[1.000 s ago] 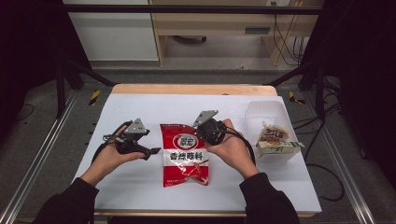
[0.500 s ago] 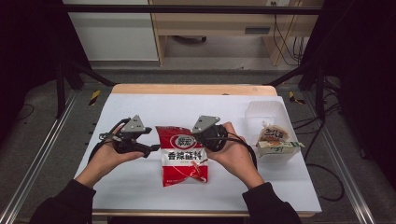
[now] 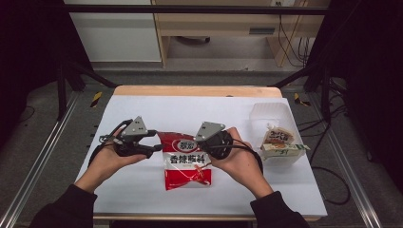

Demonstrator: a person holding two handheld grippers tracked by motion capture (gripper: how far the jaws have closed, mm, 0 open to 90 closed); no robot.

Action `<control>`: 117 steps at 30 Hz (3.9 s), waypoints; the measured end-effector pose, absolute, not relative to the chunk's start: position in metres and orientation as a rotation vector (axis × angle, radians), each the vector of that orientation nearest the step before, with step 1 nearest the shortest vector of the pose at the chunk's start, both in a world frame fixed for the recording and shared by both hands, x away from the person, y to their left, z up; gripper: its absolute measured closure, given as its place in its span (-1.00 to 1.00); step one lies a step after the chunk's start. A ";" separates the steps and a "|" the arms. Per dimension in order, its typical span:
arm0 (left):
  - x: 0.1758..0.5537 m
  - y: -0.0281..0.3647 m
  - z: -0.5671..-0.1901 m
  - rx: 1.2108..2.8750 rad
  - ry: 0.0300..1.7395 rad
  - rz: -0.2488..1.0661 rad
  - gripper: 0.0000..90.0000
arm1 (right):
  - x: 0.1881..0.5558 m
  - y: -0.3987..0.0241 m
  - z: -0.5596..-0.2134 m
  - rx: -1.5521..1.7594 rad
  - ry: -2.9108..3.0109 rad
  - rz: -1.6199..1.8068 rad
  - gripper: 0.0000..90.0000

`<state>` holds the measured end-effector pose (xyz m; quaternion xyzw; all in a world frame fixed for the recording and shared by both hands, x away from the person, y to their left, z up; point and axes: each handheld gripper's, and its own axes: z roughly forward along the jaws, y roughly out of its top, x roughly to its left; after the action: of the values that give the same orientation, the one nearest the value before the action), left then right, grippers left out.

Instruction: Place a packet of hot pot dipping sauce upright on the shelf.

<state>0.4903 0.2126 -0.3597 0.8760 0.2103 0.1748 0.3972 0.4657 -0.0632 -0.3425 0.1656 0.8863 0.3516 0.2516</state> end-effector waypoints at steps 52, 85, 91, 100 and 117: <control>0.481 0.185 -0.323 2.267 0.342 0.449 0.99 | 0.463 -0.069 -0.307 0.402 2.623 0.849 0.56; 0.465 0.224 -0.352 2.203 0.547 0.433 -0.33 | 0.469 -0.058 -0.313 0.362 2.663 0.827 1.00; 0.458 0.231 -0.375 2.204 0.610 0.445 -0.52 | 0.465 -0.068 -0.308 0.377 2.641 0.868 1.00; 0.452 0.245 -0.405 2.187 0.690 0.442 -0.65 | 0.465 -0.084 -0.298 0.408 2.606 0.915 1.00; 0.445 0.282 -0.443 2.113 0.839 0.484 -0.76 | 0.477 -0.098 -0.268 0.416 2.570 0.917 1.00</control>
<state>0.4453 0.2816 -0.4434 0.8342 0.3312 0.1912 0.3972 0.4768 -0.0978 -0.2677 0.1478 0.9143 0.3262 0.1894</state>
